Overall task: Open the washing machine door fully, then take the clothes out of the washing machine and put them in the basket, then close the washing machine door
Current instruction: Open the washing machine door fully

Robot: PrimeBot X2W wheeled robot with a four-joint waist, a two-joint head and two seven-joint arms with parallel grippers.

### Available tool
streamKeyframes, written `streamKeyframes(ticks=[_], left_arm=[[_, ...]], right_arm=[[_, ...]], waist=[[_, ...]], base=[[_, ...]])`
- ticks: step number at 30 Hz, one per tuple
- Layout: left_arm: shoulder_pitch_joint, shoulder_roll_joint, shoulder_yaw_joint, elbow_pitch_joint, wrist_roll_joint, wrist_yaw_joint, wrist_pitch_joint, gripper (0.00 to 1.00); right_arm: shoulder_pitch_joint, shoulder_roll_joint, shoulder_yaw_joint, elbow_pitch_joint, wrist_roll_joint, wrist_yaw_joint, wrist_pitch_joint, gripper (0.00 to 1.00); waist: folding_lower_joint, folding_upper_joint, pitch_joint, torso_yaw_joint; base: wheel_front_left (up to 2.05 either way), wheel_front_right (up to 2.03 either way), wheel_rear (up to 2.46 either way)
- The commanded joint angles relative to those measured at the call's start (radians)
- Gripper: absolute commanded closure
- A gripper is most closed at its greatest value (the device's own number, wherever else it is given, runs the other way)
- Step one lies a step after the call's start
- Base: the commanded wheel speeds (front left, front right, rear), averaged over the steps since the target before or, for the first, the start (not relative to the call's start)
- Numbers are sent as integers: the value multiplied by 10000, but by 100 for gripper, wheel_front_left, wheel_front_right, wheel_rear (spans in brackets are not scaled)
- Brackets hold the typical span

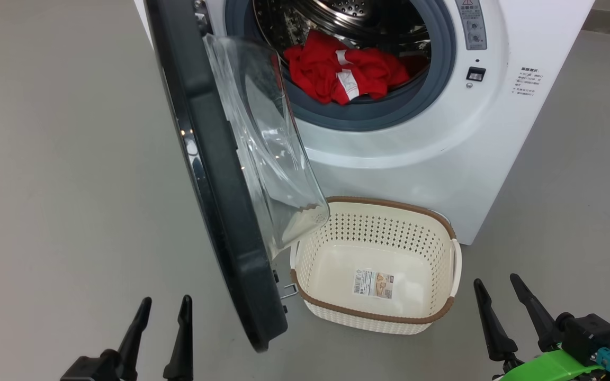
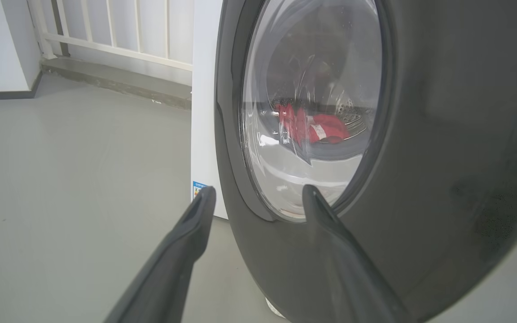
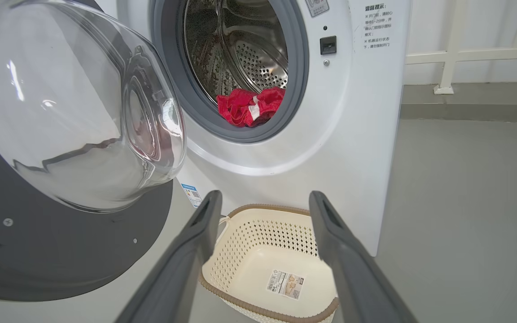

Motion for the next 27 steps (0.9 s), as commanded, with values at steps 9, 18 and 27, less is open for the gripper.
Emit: streamKeyframes(ticks=[9,18,27], left_arm=[[-221,135,349,-304,-147,-41,-122,77],[-351,135,685,-959,-881,-101,-122,100],[-835,135,740,-3760,-1234,21,-122,100]], right_arm=[[-106,-33,178,-385,-240,75,-91,0],[-18,25,181,-437,-234,75,-91,0],[69,86,189,-506,-231,75,-91,0]], waist=[[0,0,-44,-17],[0,0,-175,-56],[0,0,-268,-125]], base=[[0,0,0],[0,0,0],[0,0,0]])
